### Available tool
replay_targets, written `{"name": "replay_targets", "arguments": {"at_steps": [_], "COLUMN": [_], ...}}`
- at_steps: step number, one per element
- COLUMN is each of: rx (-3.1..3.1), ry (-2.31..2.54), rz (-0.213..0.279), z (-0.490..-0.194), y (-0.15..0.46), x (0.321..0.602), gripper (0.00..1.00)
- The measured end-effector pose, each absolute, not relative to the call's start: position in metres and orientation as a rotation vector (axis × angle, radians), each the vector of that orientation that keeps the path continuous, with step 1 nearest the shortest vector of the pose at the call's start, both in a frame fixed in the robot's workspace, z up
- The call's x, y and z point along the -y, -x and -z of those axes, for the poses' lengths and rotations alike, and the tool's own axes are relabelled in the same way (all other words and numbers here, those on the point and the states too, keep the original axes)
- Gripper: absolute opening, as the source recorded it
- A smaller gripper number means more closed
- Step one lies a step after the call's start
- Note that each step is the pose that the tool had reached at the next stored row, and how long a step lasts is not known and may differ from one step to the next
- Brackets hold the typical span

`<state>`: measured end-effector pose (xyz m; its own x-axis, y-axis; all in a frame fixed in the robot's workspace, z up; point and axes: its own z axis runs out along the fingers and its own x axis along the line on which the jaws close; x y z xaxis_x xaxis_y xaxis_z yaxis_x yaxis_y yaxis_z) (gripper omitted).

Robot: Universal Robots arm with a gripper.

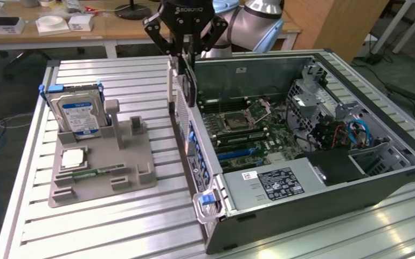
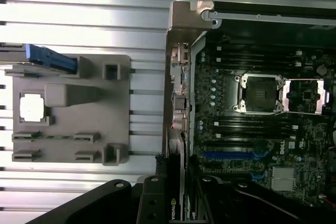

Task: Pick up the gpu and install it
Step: 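Pick up the gpu and move the gpu toward the slot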

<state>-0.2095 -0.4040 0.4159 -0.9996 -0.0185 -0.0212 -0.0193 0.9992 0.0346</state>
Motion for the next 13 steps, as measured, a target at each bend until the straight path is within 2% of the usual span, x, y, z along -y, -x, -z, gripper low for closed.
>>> {"name": "replay_targets", "arguments": {"at_steps": [13], "rx": [-3.120], "ry": [0.030], "rz": [-0.054], "z": [-0.416], "y": [0.172], "x": [0.404], "gripper": [0.26]}}
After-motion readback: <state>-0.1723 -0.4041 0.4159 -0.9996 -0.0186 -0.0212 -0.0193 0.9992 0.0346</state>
